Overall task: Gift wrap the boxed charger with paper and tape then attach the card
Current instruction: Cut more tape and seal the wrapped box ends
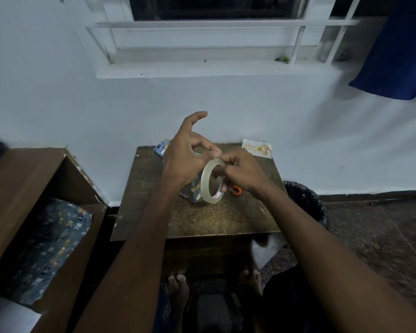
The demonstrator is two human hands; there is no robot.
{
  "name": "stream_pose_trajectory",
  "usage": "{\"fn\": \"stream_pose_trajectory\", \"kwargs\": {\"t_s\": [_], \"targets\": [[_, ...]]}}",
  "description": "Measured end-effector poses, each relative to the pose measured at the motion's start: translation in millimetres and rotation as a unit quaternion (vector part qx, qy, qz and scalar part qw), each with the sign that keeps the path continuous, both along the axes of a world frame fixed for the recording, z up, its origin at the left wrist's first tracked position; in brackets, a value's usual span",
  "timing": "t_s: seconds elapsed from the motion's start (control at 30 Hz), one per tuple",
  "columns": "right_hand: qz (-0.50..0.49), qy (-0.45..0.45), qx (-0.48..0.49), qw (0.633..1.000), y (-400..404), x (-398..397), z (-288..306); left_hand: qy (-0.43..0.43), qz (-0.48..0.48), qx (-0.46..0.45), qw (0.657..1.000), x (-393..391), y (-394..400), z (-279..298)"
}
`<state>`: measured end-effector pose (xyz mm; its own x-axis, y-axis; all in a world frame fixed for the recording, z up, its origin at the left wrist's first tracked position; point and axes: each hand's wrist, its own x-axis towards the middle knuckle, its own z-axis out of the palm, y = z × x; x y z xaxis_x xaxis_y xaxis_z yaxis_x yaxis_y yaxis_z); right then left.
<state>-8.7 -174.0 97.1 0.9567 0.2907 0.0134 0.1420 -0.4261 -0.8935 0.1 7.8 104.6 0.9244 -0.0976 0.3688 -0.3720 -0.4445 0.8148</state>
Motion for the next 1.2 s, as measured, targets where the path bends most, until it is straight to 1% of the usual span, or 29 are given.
{"fn": "stream_pose_trajectory", "kwargs": {"t_s": [0.07,0.17,0.23,0.43,0.5,0.63,0.7,0.73,0.77,0.87,0.97,1.0,1.07,1.13,1.2], "targets": [[-0.008,-0.048,-0.023,0.999,-1.4,1.2,-0.8,-0.001,0.003,-0.001,1.0,-1.2,-0.1,0.9],[-0.039,-0.166,-0.095,0.981,-4.1,6.6,-5.6,0.003,0.024,0.014,1.0,-2.0,-2.3,1.7],[-0.054,-0.195,-0.124,0.971,-6.7,8.5,-7.4,0.008,0.046,0.024,0.999,-1.7,-4.0,1.5],[-0.076,-0.233,-0.122,0.962,-7.3,5.0,-4.0,0.031,0.057,-0.002,0.998,0.9,-5.4,1.8],[-0.075,-0.237,-0.124,0.961,-6.3,4.8,-4.6,0.035,0.067,0.004,0.997,1.2,-6.1,3.0],[-0.056,-0.229,-0.157,0.959,-10.4,8.4,-8.0,0.023,0.086,0.059,0.994,0.2,-8.0,1.4],[-0.052,-0.223,-0.153,0.961,-13.6,9.9,-7.3,0.012,0.098,0.103,0.99,0.7,-6.0,-0.6],[-0.059,-0.22,-0.148,0.962,-15.7,10.8,-6.1,0.007,0.102,0.108,0.989,0.5,-5.2,-0.7],[-0.07,-0.22,-0.146,0.962,-17.7,12.0,-4.8,0.005,0.104,0.087,0.991,-0.2,-5.0,0.0],[-0.103,-0.21,-0.179,0.956,-21.2,17.4,-6.8,0.006,0.101,-0.032,0.994,-6.4,-3.6,10.2],[-0.093,-0.144,-0.238,0.956,-19.2,22.3,-14.4,0.022,0.07,-0.164,0.984,-6.0,5.9,12.3],[-0.084,-0.116,-0.254,0.957,-18.8,23.2,-15.5,0.022,0.061,-0.195,0.979,-6.7,8.8,12.1],[-0.048,-0.064,-0.29,0.954,-19.5,23.9,-17.7,0.013,0.054,-0.227,0.972,-12.1,10.8,12.7],[0.007,-0.026,-0.344,0.939,-21.2,23.1,-18.3,-0.01,0.058,-0.231,0.971,-18.4,10.9,13.1],[0.039,-0.019,-0.373,0.927,-22.1,21.1,-18.4,-0.039,0.058,-0.225,0.972,-19.9,11.3,9.1]]}}
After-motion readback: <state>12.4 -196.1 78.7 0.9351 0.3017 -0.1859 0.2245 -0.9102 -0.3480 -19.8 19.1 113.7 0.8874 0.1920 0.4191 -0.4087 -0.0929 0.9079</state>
